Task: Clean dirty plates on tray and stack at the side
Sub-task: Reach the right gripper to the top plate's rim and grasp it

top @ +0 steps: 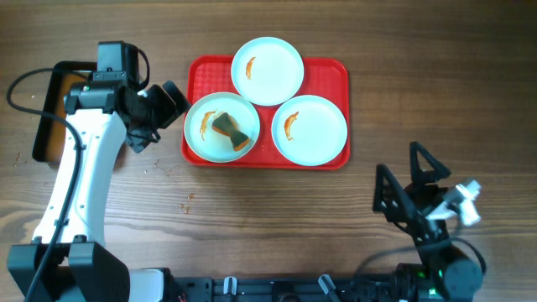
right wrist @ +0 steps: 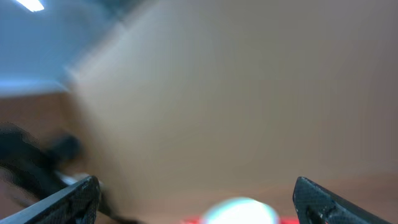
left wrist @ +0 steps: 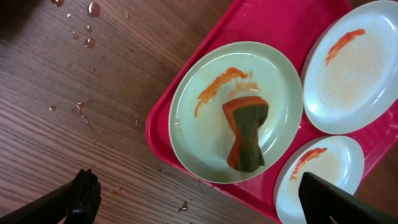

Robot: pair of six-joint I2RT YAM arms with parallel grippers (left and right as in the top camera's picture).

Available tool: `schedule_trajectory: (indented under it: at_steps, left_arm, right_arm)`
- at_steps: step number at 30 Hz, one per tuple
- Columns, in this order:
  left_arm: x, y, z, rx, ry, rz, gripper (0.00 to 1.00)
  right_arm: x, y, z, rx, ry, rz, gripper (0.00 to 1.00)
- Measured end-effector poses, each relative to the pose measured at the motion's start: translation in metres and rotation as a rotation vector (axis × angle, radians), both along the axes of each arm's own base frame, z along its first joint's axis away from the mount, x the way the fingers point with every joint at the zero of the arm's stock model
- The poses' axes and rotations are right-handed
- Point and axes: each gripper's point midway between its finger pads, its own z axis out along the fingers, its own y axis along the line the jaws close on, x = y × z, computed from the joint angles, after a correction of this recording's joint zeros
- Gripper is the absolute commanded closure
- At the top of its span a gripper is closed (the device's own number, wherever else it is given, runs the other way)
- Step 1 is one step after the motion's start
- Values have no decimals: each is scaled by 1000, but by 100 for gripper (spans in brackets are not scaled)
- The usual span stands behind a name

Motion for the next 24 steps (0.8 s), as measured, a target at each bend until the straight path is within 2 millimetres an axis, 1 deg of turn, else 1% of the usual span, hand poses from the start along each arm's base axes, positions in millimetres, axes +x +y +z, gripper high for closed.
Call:
schedule_trajectory:
  at_steps: [1, 3, 4, 5, 6, 7, 8, 9, 10, 11, 12, 13, 14, 15, 16, 17, 18, 19, 20, 21, 23, 24]
  left_arm:
    - [-2, 0, -2, -1, 8, 1, 0]
    - [-4, 0, -3, -1, 18, 4, 0]
    - [-6, 0, -4, -1, 25, 5, 0]
    - [-6, 0, -4, -1, 27, 5, 0]
    - [-7, 0, -4, -1, 31, 5, 0]
    - [-7, 0, -5, 0, 32, 5, 0]
    - [-7, 0, -5, 0, 32, 6, 0]
    - [-7, 0, -5, 1, 33, 6, 0]
    - [-8, 0, -5, 1, 34, 6, 0]
    - [-8, 0, -5, 1, 35, 6, 0]
    - [-7, 1, -5, 2, 33, 6, 0]
    - [-7, 1, -5, 2, 34, 6, 0]
    - [-8, 1, -5, 2, 36, 6, 0]
    - [-8, 1, -5, 2, 36, 6, 0]
    - [-8, 1, -6, 2, 37, 6, 0]
    - [-9, 1, -6, 2, 42, 6, 0]
    - [-10, 1, -7, 2, 45, 6, 0]
    - [-10, 0, -7, 1, 48, 6, 0]
    - [-12, 1, -7, 2, 56, 6, 0]
    - [-14, 1, -8, 2, 63, 6, 0]
    - [-15, 0, -8, 2, 68, 6, 0]
    - [-15, 1, -8, 2, 67, 6, 0]
  right_arm:
    - [-17, 3, 24, 72, -82, 70, 0]
    - [-48, 8, 58, 131, -220, 157, 0]
    - [-57, 9, 70, 142, -247, 181, 0]
    - [-58, 11, 80, 131, -234, 185, 0]
    - [-55, 13, 87, 108, -200, 179, 0]
    - [-49, 17, 100, 49, -150, 162, 0]
    - [-37, 24, 115, -46, -79, 150, 0]
    - [-33, 29, 121, -101, -20, 159, 0]
    - [-18, 38, 131, -204, 79, 184, 0]
    - [-7, 44, 129, -260, 188, 225, 0]
    - [10, 51, 129, -333, 298, 286, 0]
    - [25, 56, 127, -370, 382, 347, 0]
    - [32, 64, 124, -430, 393, 415, 0]
    - [64, 66, 119, -429, 499, 481, 0]
    - [72, 72, 105, -430, 616, 550, 0]
    - [84, 83, 97, -461, 691, 609, 0]
    - [98, 94, 82, -514, 777, 630, 0]
    - [108, 102, 70, -557, 814, 640, 0]
    - [119, 114, 44, -638, 910, 621, 0]
    - [131, 129, 19, -716, 962, 603, 0]
    - [153, 155, -19, -792, 1008, 592, 0]
    - [166, 171, -46, -804, 1060, 591, 1]
